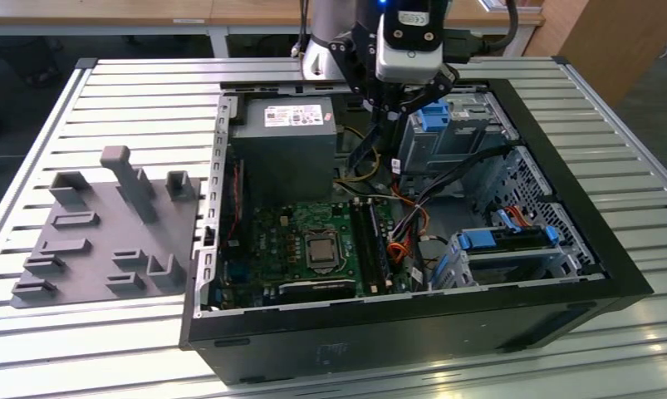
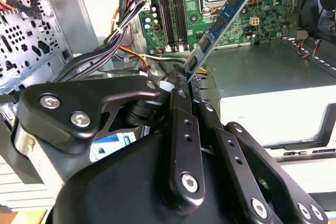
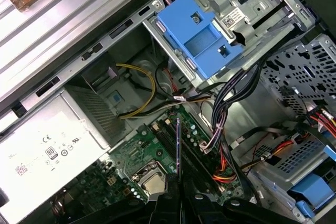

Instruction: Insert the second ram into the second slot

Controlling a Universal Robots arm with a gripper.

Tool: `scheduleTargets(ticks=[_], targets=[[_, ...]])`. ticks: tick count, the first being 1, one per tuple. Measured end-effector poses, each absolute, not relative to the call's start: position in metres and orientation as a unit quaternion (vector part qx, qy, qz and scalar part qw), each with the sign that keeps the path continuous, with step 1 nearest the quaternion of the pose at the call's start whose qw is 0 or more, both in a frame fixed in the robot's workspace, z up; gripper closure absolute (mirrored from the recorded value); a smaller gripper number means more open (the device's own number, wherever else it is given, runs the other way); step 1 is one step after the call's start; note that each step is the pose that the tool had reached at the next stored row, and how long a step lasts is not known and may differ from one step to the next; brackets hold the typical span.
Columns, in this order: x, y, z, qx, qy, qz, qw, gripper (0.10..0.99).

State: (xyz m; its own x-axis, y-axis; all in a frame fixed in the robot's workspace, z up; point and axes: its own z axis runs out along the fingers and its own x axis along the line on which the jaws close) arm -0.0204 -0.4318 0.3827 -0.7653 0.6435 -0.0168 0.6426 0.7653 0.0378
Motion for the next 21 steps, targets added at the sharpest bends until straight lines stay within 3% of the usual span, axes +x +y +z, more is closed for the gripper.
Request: scheduleTargets(ticks=[13, 21], targets=[[-0.0205, -0.4322, 0.3824, 0.364, 0.931, 0.015, 0.015, 0.949], [-0.0208, -0.4325, 0.3812, 0.306, 0.952, 0.015, 0.014, 0.949]])
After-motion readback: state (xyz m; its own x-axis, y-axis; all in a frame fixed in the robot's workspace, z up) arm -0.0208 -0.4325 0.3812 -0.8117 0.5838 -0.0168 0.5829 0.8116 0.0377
